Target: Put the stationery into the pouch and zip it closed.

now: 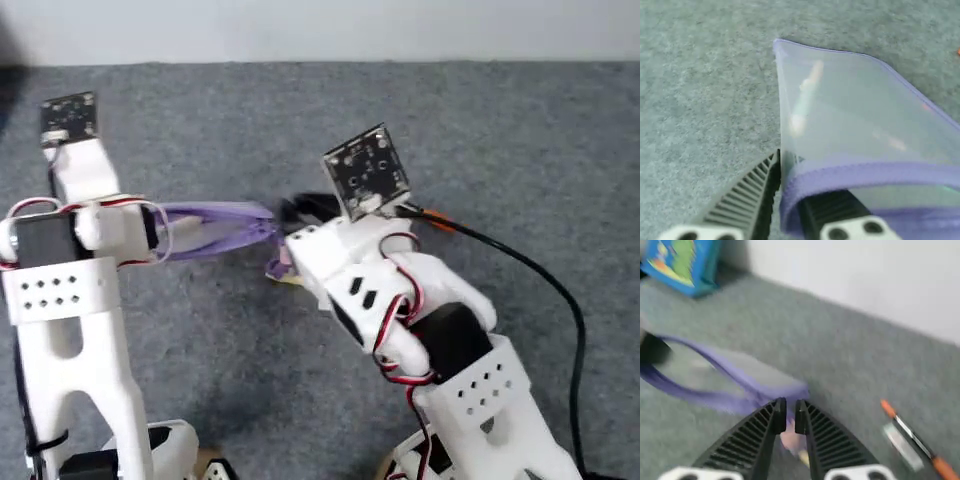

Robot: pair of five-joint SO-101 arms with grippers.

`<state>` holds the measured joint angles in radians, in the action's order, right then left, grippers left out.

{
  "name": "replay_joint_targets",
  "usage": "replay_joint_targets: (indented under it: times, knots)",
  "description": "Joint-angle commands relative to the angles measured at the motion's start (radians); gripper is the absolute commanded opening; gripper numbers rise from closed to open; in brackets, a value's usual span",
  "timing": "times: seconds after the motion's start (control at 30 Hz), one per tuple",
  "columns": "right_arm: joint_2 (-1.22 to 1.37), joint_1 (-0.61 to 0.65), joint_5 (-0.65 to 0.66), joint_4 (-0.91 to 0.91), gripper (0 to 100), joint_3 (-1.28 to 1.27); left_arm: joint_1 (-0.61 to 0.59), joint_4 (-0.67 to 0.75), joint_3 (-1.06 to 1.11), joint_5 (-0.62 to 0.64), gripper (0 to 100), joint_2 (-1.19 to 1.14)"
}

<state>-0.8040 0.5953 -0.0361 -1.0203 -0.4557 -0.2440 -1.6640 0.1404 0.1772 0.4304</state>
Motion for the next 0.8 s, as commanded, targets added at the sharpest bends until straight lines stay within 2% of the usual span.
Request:
replay_joint_targets:
  times: [0.0, 0.3, 0.53, 0.77]
  knots:
    - [0.044, -0.059, -0.006, -0.130, 3.6, 0.061, -0.064, -0.021, -0.056, 0.011, 1, 0.014]
    - [0.355, -0.082, 0.157, -0.173, 4.3, 0.068, -0.123, -0.051, -0.059, 0.011, 1, 0.015]
    - [0.682, -0.082, 0.164, -0.183, 23.9, 0.235, -0.123, -0.051, -0.059, 0.011, 1, 0.015]
    - [1.013, -0.082, 0.164, -0.254, 25.3, 0.491, -0.124, -0.051, -0.059, 0.011, 1, 0.015]
